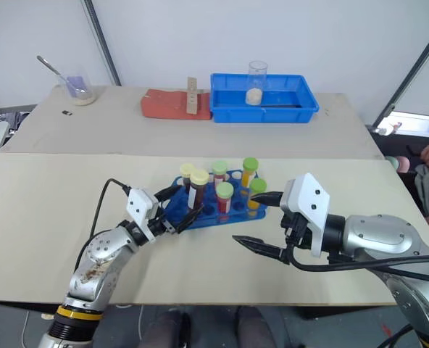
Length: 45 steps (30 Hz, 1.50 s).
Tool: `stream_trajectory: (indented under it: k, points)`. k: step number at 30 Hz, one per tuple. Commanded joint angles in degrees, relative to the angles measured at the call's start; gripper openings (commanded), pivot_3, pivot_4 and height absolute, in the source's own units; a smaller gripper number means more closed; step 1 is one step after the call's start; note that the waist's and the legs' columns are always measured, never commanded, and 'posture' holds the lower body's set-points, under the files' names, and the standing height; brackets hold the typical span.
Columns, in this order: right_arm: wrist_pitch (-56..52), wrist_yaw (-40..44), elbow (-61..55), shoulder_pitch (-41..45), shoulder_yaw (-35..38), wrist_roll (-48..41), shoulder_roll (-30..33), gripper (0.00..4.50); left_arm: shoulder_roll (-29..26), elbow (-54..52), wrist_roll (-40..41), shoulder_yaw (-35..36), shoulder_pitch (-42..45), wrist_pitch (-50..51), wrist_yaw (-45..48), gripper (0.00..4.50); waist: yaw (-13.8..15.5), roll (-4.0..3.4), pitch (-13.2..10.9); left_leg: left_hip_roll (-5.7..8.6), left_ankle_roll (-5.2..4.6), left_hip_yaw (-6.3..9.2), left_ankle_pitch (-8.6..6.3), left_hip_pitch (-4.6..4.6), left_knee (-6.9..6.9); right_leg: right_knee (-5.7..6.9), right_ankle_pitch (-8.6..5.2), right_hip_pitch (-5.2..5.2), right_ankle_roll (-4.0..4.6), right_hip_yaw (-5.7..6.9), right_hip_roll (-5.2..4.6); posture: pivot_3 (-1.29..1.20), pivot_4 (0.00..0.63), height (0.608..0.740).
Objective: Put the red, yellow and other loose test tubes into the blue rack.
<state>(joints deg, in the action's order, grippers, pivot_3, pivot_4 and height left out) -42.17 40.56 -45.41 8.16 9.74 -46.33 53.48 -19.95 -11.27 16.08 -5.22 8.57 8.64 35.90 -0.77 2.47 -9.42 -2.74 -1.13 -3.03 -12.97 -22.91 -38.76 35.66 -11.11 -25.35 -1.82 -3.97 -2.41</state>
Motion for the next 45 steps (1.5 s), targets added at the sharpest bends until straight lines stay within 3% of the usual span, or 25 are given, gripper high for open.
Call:
stream_trajectory:
  k: [1, 18, 21, 26, 27, 34, 45]
  points:
    - [-0.20, -0.65, -0.48, 0.83, 0.41, -0.49, -0.31, 4.50, -2.01, -4.49, 1.67, 0.50, 1.79, 3.11, 1.63, 4.44, 0.00, 0.00, 0.00, 0.00, 0.00, 0.00, 0.00, 0.00, 0.01, 0.00, 0.00, -0.01, 0.00, 0.00, 0.00, 0.00, 0.150, 0.740]
    - [0.97, -0.85, -0.49, -0.66, -0.69, 1.42, -2.38, 4.50, -8.88, -8.05, 2.89, -2.33, 11.07, 20.95, 6.06, 4.44, -0.14, 0.00, 0.00, 0.00, -0.01, 0.02, -0.01, -0.09, 0.06, -0.23, 0.01, -0.02, -0.01, 0.03, 0.00, 0.00, 0.150, 0.740]
    - [1.03, -0.89, -0.60, -0.56, -0.55, 1.07, -2.85, 4.50, -8.96, -7.83, 2.39, -3.07, 11.51, 21.01, 6.48, 3.58, -0.09, 0.00, 0.00, -0.01, -0.02, 0.02, -0.01, -0.12, 0.13, -0.31, 0.02, -0.02, -0.04, 0.03, 0.00, 0.00, 0.150, 0.740]
    - [0.93, -0.95, -0.78, -0.71, -0.48, 0.97, -3.12, 4.50, -8.52, -7.96, 2.61, -3.44, 12.35, 22.02, 6.15, 1.14, -0.05, 0.00, 0.00, 0.00, -0.03, 0.05, -0.02, -0.25, 0.15, -0.52, 0.10, -0.03, -0.15, 0.05, 0.00, 0.00, 0.150, 0.740]
    - [0.93, -0.96, -0.84, -0.81, -0.45, 1.00, -3.17, 4.50, -8.48, -8.04, 2.67, -3.47, 12.41, 22.17, 6.17, 0.90, -0.05, 0.00, 0.00, 0.00, -0.03, 0.05, -0.02, -0.28, 0.15, -0.56, 0.13, -0.03, -0.18, 0.05, -0.01, 0.00, 0.150, 0.740]
    - [1.16, -1.09, -1.22, -1.71, -0.23, 1.27, -3.37, 4.50, -7.60, -9.20, 4.12, -1.63, 10.33, 21.75, 5.69, 0.90, -0.05, 0.00, 0.00, 0.02, -0.03, 0.04, -0.02, -0.29, 0.14, -0.60, 0.16, -0.02, -0.22, 0.04, -0.04, 0.00, 0.150, 0.740]
    - [3.99, 2.33, -0.68, -4.09, -2.70, 7.08, -1.60, 4.50, -3.05, -7.09, 3.08, 0.66, 4.58, 11.14, 3.73, 0.90, -0.01, 0.00, 0.00, 0.02, -0.04, 0.02, -0.02, -0.31, 0.13, -0.61, 0.17, -0.04, -0.22, 0.03, -0.05, 0.00, 0.150, 0.740]
